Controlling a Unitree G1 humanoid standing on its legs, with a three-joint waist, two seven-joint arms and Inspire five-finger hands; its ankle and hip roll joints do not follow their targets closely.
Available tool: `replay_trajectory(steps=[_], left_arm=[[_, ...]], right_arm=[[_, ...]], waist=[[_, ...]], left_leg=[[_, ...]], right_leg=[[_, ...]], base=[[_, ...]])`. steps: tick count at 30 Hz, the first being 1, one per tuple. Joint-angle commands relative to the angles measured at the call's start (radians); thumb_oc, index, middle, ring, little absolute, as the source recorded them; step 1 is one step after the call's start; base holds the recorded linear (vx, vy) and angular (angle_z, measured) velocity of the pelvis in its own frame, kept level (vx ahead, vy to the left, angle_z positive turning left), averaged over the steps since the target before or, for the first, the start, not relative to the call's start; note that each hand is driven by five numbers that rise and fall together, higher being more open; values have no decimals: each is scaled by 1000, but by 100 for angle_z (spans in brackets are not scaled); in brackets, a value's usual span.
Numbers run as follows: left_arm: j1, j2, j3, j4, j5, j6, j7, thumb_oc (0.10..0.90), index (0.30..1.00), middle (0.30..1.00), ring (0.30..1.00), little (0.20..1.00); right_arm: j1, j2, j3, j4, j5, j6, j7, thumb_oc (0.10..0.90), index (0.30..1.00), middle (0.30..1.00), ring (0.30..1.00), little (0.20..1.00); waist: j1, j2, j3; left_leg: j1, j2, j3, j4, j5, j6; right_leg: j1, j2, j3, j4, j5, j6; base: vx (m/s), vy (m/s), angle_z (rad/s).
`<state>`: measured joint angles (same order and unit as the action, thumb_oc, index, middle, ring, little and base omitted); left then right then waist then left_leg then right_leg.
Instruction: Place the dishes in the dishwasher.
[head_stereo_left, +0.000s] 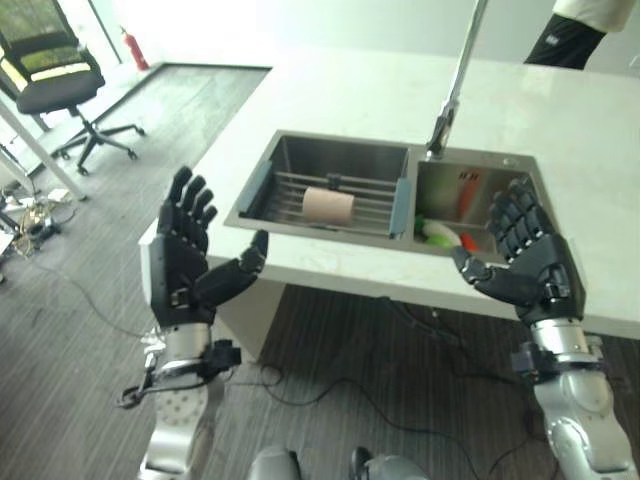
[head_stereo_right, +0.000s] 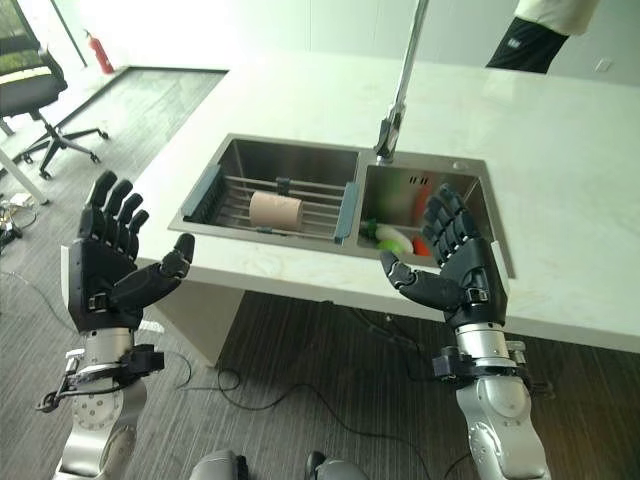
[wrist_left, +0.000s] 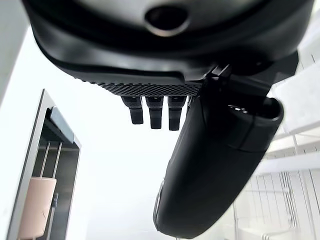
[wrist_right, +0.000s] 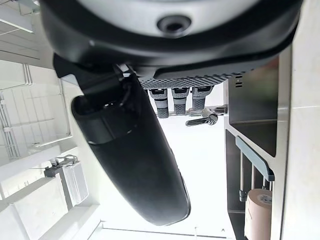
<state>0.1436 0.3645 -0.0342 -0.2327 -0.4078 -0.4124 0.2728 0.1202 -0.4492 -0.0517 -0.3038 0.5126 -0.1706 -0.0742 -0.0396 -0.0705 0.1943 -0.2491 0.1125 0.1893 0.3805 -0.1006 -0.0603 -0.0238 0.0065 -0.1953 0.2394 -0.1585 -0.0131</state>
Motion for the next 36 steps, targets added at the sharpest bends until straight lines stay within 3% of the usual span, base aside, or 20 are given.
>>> replay_trajectory(steps=[1,3,5,8,9,12,14,16,17,19,20,25,32,36], left_arm=[[-74,20,16,-72,-3,-111,-49,800,900,900,900,900],[-66,17,16,-69,-10,-136,-63,800,900,900,900,900],[-77,15,21,-65,-27,-151,-81,800,900,900,900,900],[-118,25,35,-70,-20,-174,-79,800,900,900,900,900],[-152,44,42,-74,-1,-162,-57,800,900,900,900,900],[-198,52,39,-97,0,-131,-85,800,900,900,900,900],[-223,58,23,-119,25,-102,-111,800,900,900,900,900],[-227,68,25,-137,-7,-97,-170,800,900,900,900,900],[-229,68,25,-145,9,-102,-174,800,900,900,900,900],[-242,78,17,-166,31,-95,-186,800,900,900,900,900],[-263,95,6,-177,8,-67,-242,800,900,900,900,900],[-310,112,-49,-151,21,-18,-242,800,900,900,900,900],[-343,126,-82,-157,5,2,-328,800,900,900,900,900],[-331,147,-55,-138,20,69,-353,800,900,900,900,900]], right_arm=[[-66,-32,-55,-97,-25,-75,12,800,900,900,900,900],[-67,-41,-50,-97,-18,-78,17,800,900,900,900,900],[-75,-49,-48,-89,-22,-85,15,800,900,900,900,900],[-80,-46,-44,-96,-40,-95,17,800,900,900,900,900],[-77,-48,-55,-110,-16,-85,17,800,900,900,900,900],[-67,-29,-80,-121,16,-70,10,800,900,900,900,900],[-81,-1,-70,-119,-25,-55,-13,800,900,900,900,900],[-99,36,-56,-109,-14,-46,-29,800,900,900,900,900],[-101,46,-52,-110,-23,-45,-19,800,900,900,900,900],[-96,51,-41,-119,-46,-46,-8,800,900,900,900,900],[-79,28,-46,-125,-38,-63,1,800,900,900,900,900],[-114,21,-28,-106,-25,-74,14,800,900,900,900,900],[-187,-26,0,-83,-30,-39,-35,800,900,900,900,900],[-179,-50,-7,-88,-51,-24,-34,800,900,900,900,900]], waist=[[25,50,-31],[49,61,-31],[55,65,-34],[47,69,-46],[40,66,-59],[42,48,-80],[50,35,-82],[50,40,-79],[46,43,-76],[40,46,-67],[24,38,-61],[-16,27,-51],[-7,34,-83],[-13,51,-93]], left_leg=[[-13,10,-112,-80,50,-33],[-70,18,-166,-80,92,-55],[-83,35,-139,-80,94,-59],[-57,60,-99,-80,75,-55],[-26,49,-86,-80,52,-44],[1,9,-86,-80,24,-14],[17,-24,-102,-80,10,10],[43,-49,-113,-80,-10,41],[52,-49,-112,-80,-14,43],[66,-51,-111,-80,-19,42],[79,-55,-113,-80,-31,33],[100,-38,-108,-80,-68,21],[122,14,-97,-80,-86,1],[138,36,-85,-80,-81,-12]], right_leg=[[-43,-25,126,61,4,107],[-6,-11,137,61,-26,104],[13,-22,120,61,-46,108],[23,-78,78,61,-43,131],[39,-112,66,61,-42,152],[61,-148,67,61,-33,176],[74,-173,29,61,1,187],[112,-133,11,61,121,189],[99,-127,8,61,130,186],[56,-131,8,61,105,173],[-31,-174,34,61,69,172],[-149,-219,97,61,144,198],[-132,-197,79,61,70,195],[-113,-184,69,61,51,183]], base=[[323,174,-43],[278,164,-43],[196,174,-38],[237,253,-37],[282,286,-21],[343,323,-5],[332,278,5],[325,241,0],[209,123,-1],[113,-31,-3],[142,-151,-21],[102,-157,15],[97,-214,15],[86,-137,-12]])
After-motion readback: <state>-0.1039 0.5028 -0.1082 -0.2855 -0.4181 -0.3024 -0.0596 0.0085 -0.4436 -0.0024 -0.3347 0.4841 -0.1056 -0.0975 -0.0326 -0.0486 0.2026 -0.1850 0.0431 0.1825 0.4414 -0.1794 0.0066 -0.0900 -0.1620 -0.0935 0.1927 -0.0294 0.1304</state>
